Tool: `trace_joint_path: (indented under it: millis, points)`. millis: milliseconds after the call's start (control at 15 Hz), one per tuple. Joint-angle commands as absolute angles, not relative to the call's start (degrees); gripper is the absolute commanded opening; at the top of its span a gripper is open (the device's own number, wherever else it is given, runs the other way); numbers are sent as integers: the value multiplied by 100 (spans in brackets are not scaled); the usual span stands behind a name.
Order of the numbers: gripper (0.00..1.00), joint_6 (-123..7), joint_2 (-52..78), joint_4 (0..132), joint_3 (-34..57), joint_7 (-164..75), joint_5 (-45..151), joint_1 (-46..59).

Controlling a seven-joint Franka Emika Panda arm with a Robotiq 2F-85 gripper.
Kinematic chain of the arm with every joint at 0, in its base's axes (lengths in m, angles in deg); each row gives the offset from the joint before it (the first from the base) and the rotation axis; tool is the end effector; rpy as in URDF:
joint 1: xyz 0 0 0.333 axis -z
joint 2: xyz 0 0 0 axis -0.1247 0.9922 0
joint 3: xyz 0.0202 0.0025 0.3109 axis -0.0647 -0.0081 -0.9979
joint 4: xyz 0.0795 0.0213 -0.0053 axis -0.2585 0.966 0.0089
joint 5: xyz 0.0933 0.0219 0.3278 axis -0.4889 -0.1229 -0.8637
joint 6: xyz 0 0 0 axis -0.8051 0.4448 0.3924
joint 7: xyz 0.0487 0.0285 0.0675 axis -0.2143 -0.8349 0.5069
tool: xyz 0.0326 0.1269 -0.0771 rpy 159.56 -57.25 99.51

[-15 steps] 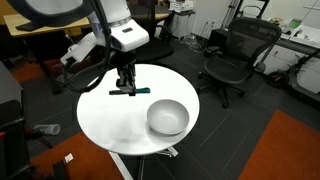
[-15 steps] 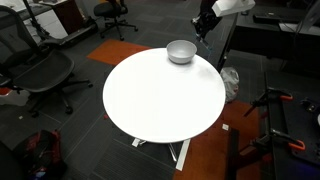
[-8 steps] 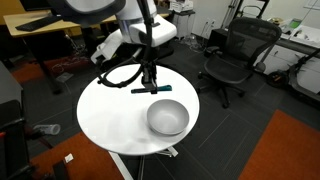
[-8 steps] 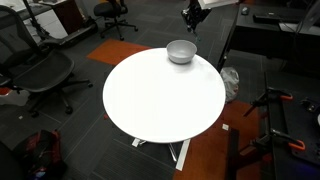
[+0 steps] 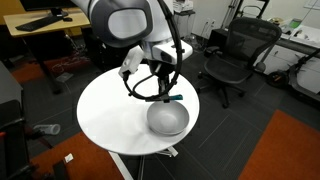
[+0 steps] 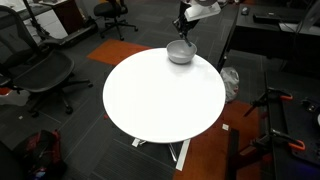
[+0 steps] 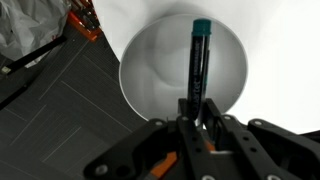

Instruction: Put the marker in the bowl

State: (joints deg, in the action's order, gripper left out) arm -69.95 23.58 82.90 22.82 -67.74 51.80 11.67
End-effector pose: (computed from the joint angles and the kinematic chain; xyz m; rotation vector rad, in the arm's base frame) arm 0.5845 -0.1981 0.2614 2.7889 -1.1246 0.2955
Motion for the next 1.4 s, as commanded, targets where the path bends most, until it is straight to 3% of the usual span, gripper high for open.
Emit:
trace_joint_path:
  millis: [0, 67, 133, 200, 333, 800, 1333]
  points:
    - [5, -6645, 2733, 7709, 2151, -6488, 4897, 1370]
    - [5, -6594, 2807, 7619, 2155, -6452, 4871, 1380]
    - [13, -6516, 2872, 7529, 2154, -6443, 4857, 1391]
    - [44, -6440, 2926, 7448, 2149, -6435, 4849, 1404]
    - [50, -6306, 3003, 7307, 2141, -6394, 4825, 1426]
    - [100, -6087, 3127, 7028, 2139, -6420, 4835, 1439]
    - [100, -6309, 3098, 7175, 2220, -6566, 4944, 1347]
